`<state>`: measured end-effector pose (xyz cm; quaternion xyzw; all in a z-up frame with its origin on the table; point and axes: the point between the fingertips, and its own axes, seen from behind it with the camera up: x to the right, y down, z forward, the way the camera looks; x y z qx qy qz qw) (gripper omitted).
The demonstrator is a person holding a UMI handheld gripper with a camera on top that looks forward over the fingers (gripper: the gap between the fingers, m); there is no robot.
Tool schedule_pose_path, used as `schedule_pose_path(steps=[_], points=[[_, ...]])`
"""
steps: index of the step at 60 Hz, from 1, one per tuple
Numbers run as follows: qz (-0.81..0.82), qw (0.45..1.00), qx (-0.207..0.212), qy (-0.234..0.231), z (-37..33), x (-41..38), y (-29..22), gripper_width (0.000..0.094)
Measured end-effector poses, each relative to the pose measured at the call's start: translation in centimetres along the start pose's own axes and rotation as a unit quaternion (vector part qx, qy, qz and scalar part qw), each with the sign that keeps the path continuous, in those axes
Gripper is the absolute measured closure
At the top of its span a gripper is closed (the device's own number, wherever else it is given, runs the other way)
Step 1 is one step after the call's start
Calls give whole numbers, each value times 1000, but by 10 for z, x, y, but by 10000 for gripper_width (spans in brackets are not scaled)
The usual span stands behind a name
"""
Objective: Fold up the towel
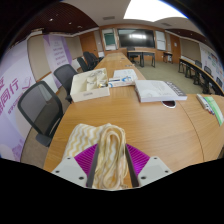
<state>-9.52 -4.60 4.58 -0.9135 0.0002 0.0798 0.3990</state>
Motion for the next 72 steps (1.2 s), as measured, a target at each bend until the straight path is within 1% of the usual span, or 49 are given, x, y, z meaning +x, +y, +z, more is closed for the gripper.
schedule_pose_path(steps=[3, 4, 5, 7, 13, 24, 38, 47, 58, 72], points=[[-8, 1000, 5, 12, -10, 13, -4, 154], [-11, 1000, 8, 16, -14, 16, -6, 88], [-12, 1000, 10, 20, -18, 20, -7, 61], [-18, 999, 15, 24, -23, 23, -13, 84], [-27, 998, 34, 34, -63, 25, -17, 79], [-56, 996, 59, 42, -144, -2, -13, 84], [-58, 992, 91, 59, -262, -35, 18, 87], [-60, 991, 95, 71, -324, -52, 43, 84], [-65, 990, 107, 70, -368, -66, 56, 85], [-79, 988, 110, 73, -381, -68, 61, 87]])
